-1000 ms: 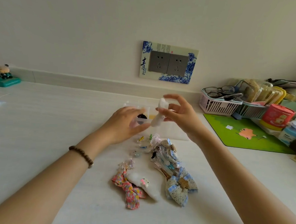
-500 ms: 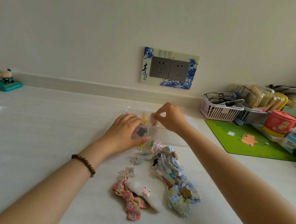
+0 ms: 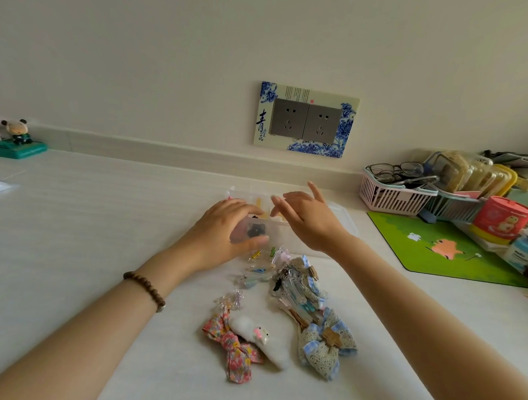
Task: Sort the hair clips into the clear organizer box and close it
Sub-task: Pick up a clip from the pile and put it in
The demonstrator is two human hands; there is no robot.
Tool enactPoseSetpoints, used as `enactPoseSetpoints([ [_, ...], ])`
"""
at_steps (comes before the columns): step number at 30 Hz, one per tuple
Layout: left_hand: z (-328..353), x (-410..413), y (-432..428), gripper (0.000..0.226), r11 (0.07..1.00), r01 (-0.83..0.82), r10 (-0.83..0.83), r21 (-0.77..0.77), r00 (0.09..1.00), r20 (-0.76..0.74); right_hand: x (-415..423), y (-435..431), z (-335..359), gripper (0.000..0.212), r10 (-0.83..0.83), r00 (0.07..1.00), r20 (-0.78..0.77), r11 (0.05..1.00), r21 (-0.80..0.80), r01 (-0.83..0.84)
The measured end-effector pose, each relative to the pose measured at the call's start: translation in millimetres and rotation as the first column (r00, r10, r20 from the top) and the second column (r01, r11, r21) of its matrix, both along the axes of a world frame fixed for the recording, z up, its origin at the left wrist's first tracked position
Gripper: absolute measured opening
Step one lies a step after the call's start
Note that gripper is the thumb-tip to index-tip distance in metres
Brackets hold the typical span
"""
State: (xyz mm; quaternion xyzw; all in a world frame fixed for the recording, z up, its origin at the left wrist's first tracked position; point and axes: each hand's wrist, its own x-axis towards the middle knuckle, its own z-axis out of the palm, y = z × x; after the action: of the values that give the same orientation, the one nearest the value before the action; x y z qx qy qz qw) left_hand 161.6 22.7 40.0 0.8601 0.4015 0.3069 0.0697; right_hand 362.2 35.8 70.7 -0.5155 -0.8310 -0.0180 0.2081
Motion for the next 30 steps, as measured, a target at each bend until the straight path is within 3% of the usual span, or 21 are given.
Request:
enactPoseSetpoints([
  [3,10,-7,-11,0.051,0.997,0.073,-0.074,0.014,0.984,0.16,5,-27,-5,0.064,0.119,0.963,-0.243,0.985,0.148,-0.084],
  [5,16,-10,-20,0.035,0.991,0.11,-0.09,-0.077,0.97,0.224,9,-45,-10,0.058,0.173,0.915,-0.365,0.982,0.134,-0.132],
  [9,12,-9,-27,0.037,0.929,0.069,-0.074,-0.364,0.997,0.001,15,-61,-17,0.049,0.098,0.879,-0.466,0.978,-0.12,-0.173],
  [11,7,-7,-26,0.034,0.899,0.05,-0.098,-0.436,0.991,-0.087,17,-62,-18,0.044,0.057,0.872,-0.486,0.961,-0.208,-0.179],
  [15,3,-6,-25,0.03,0.873,0.054,-0.1,-0.485,0.993,-0.068,17,-62,-23,0.025,0.075,0.91,-0.407,0.938,-0.281,-0.202],
  [18,4,-5,-26,0.022,0.838,0.102,-0.11,-0.536,0.994,0.017,15,-63,-26,0.019,0.095,0.894,-0.437,0.923,-0.298,-0.243],
  [23,13,-4,-29,0.019,0.767,0.256,-0.096,-0.588,0.953,0.288,11,-64,-24,0.018,0.138,0.841,-0.523,0.918,-0.252,-0.307],
  [27,12,7,-32,0.019,0.771,0.346,-0.067,-0.535,0.879,0.472,11,-65,-21,0.024,0.093,0.66,-0.745,0.914,-0.199,-0.353],
  [30,10,17,-31,0.018,0.823,0.343,-0.047,-0.453,0.835,0.548,15,-62,-17,0.017,0.05,0.609,-0.791,0.931,-0.185,-0.316],
])
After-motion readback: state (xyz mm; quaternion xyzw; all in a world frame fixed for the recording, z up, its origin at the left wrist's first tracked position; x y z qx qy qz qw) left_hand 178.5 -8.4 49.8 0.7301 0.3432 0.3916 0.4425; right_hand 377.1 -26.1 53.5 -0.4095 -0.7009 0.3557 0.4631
